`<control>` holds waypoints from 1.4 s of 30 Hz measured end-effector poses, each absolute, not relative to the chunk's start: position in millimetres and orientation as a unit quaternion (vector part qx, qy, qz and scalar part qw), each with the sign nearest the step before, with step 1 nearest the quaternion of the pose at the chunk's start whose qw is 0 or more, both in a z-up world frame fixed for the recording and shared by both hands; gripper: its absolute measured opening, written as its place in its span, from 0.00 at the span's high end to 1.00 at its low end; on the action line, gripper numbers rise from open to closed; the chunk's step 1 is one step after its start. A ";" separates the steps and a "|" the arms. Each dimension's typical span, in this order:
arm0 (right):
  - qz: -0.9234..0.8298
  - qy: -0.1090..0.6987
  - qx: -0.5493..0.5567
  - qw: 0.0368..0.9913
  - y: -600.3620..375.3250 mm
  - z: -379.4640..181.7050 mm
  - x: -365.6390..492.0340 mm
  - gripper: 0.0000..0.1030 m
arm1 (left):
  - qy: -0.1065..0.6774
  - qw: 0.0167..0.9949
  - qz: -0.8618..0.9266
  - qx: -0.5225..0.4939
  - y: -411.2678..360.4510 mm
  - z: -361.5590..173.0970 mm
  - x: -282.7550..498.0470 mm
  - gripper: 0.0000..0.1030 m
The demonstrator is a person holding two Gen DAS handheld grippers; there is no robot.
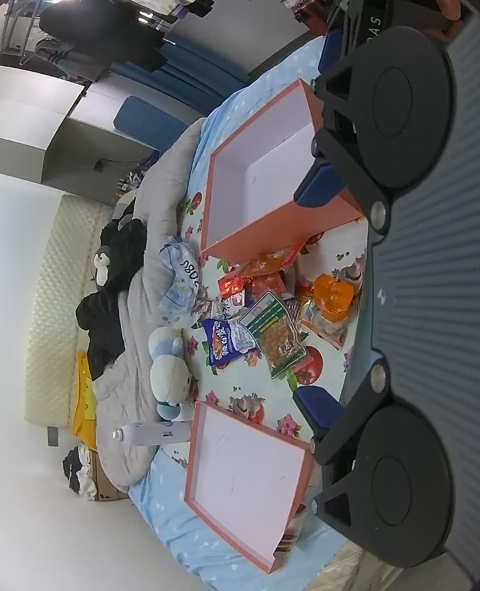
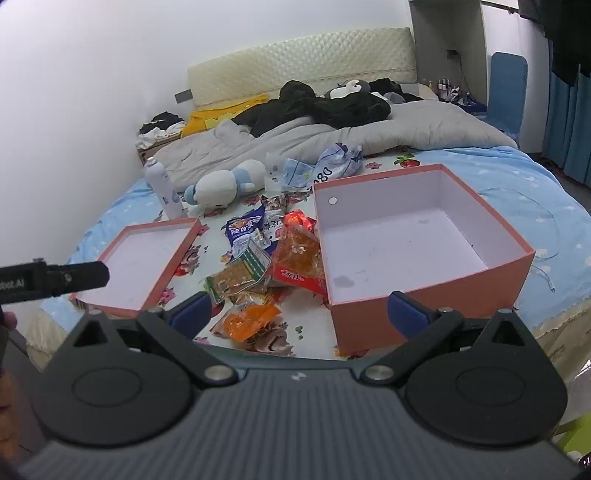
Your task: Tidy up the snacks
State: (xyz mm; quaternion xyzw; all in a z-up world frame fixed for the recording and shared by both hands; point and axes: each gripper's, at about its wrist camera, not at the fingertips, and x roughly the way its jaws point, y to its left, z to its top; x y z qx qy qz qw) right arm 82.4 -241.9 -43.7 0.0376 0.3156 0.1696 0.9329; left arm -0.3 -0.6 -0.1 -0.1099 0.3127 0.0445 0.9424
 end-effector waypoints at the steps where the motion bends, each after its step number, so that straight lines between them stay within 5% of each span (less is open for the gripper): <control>1: 0.168 0.310 0.035 0.935 -241.2 -44.1 81.5 0.00 | 0.313 0.943 0.045 -0.108 -0.7 -0.2 -0.3 0.00; 42: 0.179 0.311 0.025 0.933 -240.2 -29.9 84.6 0.00 | 0.319 0.940 0.040 -0.112 -0.4 5.8 1.6 0.00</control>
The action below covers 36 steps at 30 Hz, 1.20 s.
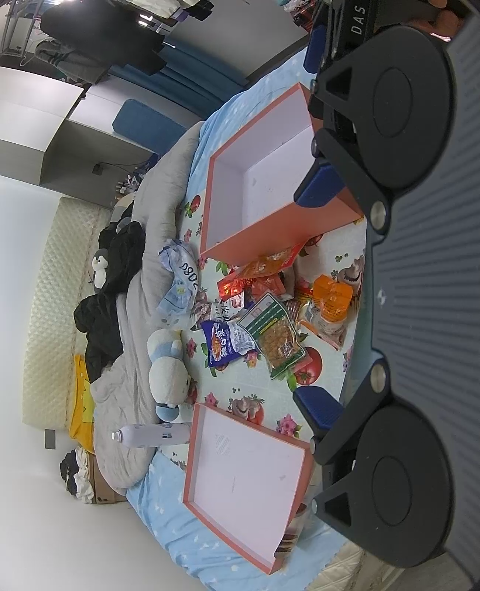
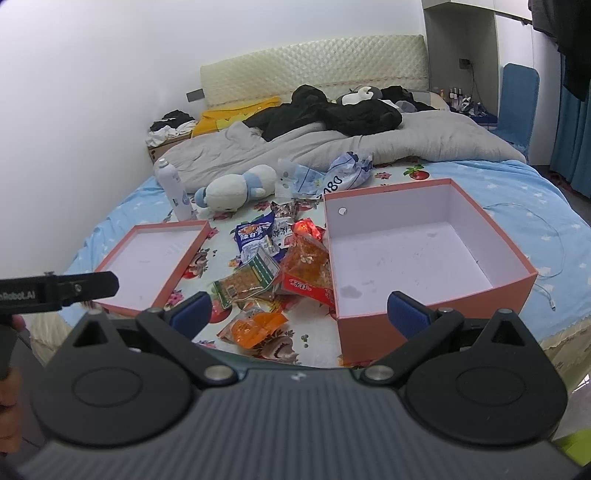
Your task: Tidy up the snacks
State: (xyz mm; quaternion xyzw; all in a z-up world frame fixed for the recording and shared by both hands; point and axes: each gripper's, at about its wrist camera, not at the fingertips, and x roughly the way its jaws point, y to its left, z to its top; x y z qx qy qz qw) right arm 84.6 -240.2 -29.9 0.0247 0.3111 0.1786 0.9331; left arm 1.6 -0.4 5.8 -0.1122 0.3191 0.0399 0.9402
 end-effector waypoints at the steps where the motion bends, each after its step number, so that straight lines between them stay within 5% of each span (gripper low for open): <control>1: 0.180 0.310 0.025 0.933 -240.8 -30.1 84.7 0.00 | 0.319 0.940 0.040 -0.112 -0.4 6.0 1.6 0.00; 36: 0.196 0.291 0.022 0.936 -235.5 -48.4 58.3 0.00 | 0.346 0.932 0.023 -0.108 -5.8 -27.6 4.1 0.00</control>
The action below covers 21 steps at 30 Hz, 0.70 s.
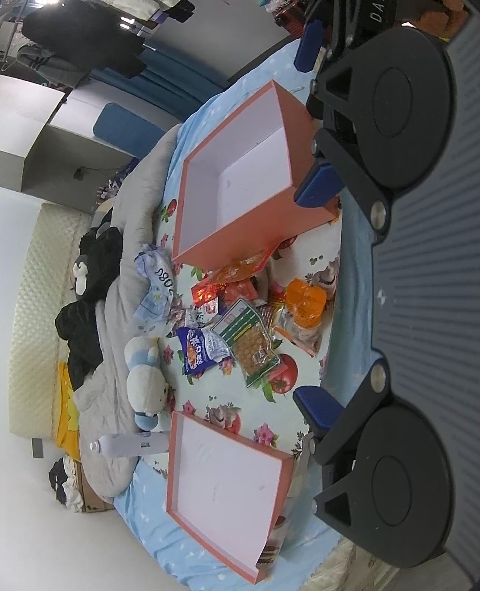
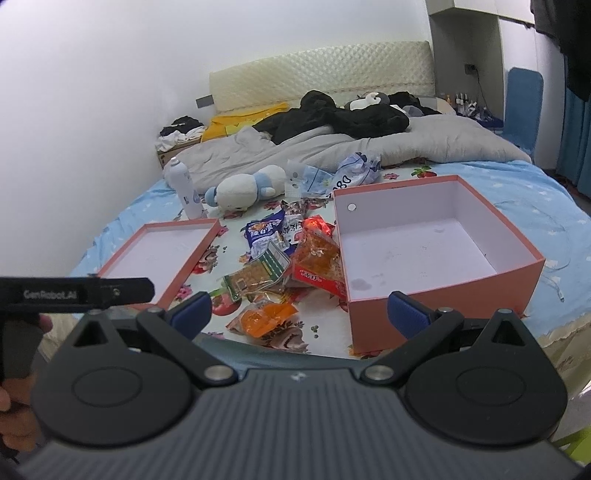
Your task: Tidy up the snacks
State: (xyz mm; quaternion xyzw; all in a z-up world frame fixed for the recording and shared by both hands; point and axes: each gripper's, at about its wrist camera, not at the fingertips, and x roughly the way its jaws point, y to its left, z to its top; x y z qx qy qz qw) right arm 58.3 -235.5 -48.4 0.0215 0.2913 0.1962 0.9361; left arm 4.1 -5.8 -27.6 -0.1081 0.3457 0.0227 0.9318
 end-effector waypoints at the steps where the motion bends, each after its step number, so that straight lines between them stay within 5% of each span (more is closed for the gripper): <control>1: 0.198 0.291 0.022 0.936 -236.3 -49.8 58.1 0.00 | 0.346 0.932 0.022 -0.108 -6.1 -29.1 4.1 0.00; 6: 0.200 0.300 0.021 0.932 -234.4 -59.7 62.8 0.13 | 0.353 0.930 0.014 -0.106 -6.4 -36.3 9.6 0.00; 9: 0.202 0.300 0.009 0.932 -227.4 -64.7 67.2 0.29 | 0.356 0.927 -0.001 -0.117 -2.2 -42.7 16.2 0.00; 21: 0.231 0.263 -0.109 0.930 -177.2 -90.4 95.3 0.31 | 0.385 0.909 -0.048 -0.153 25.5 -81.2 69.2 0.00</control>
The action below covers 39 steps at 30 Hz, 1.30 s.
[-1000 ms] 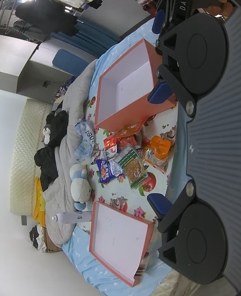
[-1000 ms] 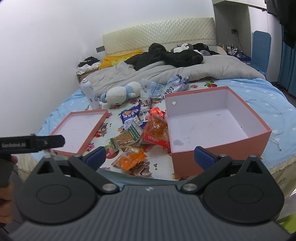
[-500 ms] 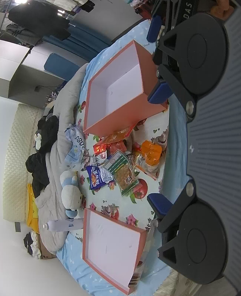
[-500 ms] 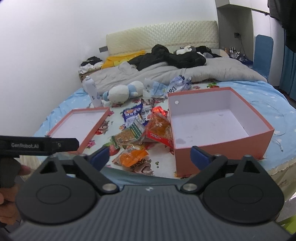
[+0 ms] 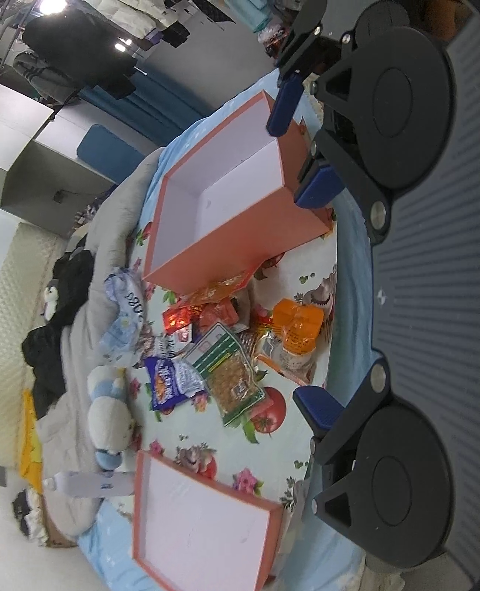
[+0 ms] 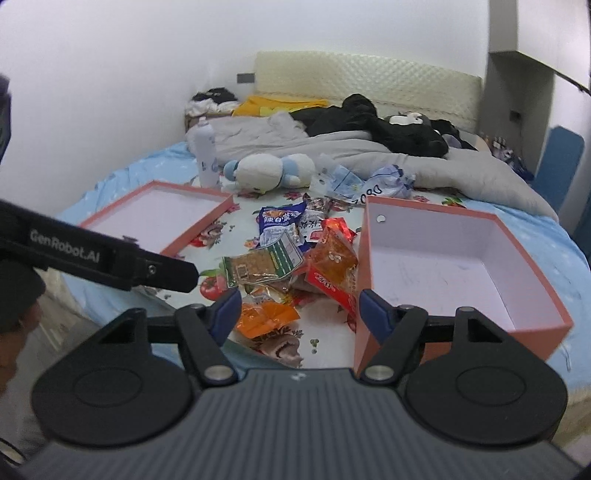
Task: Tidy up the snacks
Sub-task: 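Grasp the clear snack bag with the left gripper while the right grasps an orange bag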
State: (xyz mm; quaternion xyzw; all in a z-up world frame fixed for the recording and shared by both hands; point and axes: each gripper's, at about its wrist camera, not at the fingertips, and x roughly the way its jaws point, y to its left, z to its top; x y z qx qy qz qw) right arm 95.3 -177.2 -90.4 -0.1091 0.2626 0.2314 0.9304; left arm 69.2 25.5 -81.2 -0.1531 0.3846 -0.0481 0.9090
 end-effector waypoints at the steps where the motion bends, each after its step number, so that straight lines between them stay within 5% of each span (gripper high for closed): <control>1: 0.228 0.259 -0.118 0.931 -172.4 -93.0 99.4 0.31 | 0.390 0.906 -0.050 -0.157 29.8 -86.5 76.4 0.00; 11: 0.249 0.278 -0.172 0.912 -128.5 -124.7 151.5 0.32 | 0.434 0.884 -0.048 -0.167 69.6 -138.7 155.9 0.02; 28: 0.191 0.305 -0.320 0.877 -79.0 -208.3 235.8 0.47 | 0.527 0.823 -0.108 -0.181 80.1 -235.8 250.2 0.26; 34: 0.176 0.309 -0.339 0.871 -73.8 -230.6 252.1 0.59 | 0.534 0.813 -0.143 -0.183 78.3 -245.5 262.4 0.26; 39: 0.170 0.314 -0.325 0.875 -76.6 -238.3 266.1 0.82 | 0.539 0.806 -0.154 -0.189 75.0 -248.1 268.1 0.33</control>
